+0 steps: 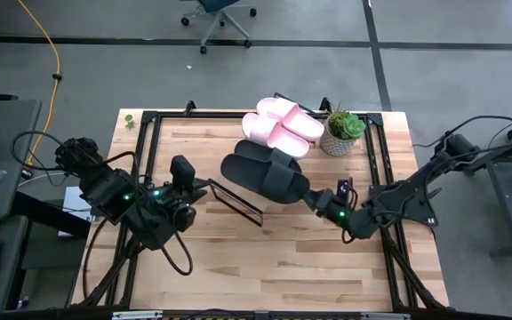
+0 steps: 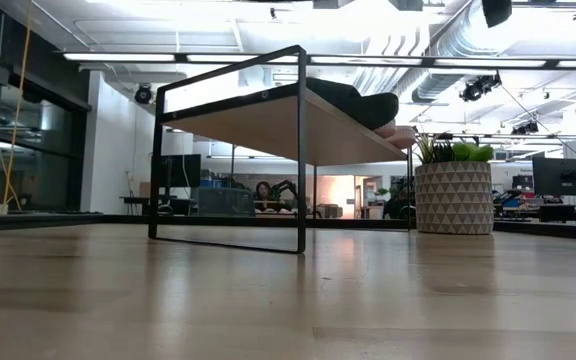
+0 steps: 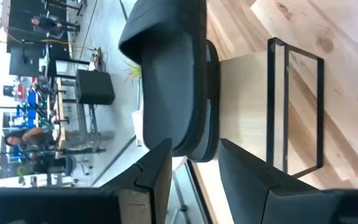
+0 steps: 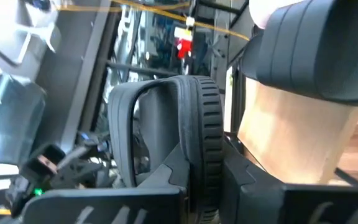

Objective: Pick and place slides into the shelf
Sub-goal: Put the black slide on the shelf

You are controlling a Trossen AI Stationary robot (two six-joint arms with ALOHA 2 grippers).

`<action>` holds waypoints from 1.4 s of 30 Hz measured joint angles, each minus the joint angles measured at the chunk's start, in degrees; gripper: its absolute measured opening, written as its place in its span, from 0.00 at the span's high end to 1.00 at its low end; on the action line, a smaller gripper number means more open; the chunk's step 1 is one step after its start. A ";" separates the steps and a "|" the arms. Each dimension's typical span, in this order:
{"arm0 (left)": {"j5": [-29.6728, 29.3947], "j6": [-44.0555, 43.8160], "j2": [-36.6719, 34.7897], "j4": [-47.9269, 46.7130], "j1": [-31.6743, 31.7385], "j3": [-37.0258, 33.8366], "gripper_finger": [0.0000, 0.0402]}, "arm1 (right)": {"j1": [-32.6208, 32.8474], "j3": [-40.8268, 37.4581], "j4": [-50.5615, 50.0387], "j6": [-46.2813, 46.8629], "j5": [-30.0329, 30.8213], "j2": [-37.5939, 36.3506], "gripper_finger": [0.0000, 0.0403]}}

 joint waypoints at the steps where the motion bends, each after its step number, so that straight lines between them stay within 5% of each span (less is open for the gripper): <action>1: 0.02 -0.62 0.00 -0.06 -0.21 -0.04 0.71 | 0.04 0.00 1.20 0.01 0.75 0.59 0.96; 15: 0.42 -5.75 0.02 -1.22 -1.92 -0.09 0.71 | -1.54 0.22 22.24 0.13 4.44 13.24 0.96; 42: 3.64 -9.11 0.07 -1.80 -1.90 -0.11 0.71 | -2.19 4.33 9.57 12.39 5.28 17.19 0.96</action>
